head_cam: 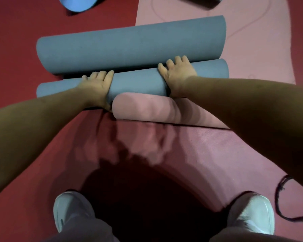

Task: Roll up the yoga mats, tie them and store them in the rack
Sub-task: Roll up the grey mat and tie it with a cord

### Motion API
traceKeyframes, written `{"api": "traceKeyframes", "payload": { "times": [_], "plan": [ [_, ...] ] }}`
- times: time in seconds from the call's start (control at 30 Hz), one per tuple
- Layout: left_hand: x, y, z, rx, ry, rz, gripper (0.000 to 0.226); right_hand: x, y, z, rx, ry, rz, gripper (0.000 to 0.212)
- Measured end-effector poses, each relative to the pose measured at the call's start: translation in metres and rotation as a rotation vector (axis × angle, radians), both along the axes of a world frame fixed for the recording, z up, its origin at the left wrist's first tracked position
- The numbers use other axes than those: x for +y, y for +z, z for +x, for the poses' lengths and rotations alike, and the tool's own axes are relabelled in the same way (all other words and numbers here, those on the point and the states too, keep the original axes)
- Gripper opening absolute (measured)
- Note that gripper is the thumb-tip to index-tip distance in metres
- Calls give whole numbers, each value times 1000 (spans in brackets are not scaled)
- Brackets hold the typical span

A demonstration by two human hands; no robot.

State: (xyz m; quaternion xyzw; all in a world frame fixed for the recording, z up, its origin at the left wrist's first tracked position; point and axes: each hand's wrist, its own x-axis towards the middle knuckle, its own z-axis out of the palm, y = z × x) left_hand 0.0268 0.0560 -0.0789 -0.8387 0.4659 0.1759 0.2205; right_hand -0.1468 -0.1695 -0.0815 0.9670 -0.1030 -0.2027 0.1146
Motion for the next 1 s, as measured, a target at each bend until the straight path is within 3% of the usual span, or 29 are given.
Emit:
{"api": "traceKeyframes", "payload": {
  "times": [0.1,0.2,0.3,0.4,0.5,0.63,0.8,0.9,1.0],
  "plan": [
    [-8,5,0,-55,-2,23,125,-5,3,1,-11,15,69,91],
    [-17,19,7,63,-38,116,113,-12,11,1,78,40,182,89],
    [-7,20,-10,224,-77,189,107,-10,20,-2,246,74,261,100],
    [4,12,-22,241,-109,145,103,-3,30,-1,353,-12,300,110],
    [0,11,-19,213,-64,159,113,0,30,-2,375,-100,357,101],
    [12,5,-14,104,-101,131,139,-1,20,-17,298,-164,321,122],
    [-2,17,-11,241,-4,118,141,-17,18,-24,204,-260,411,123],
    [-7,27,0,356,105,-3,119,-25,21,-19,23,-330,480,98],
    [-8,32,20,288,175,-145,68,-30,17,-9,-140,-413,433,64]
  ]
}}
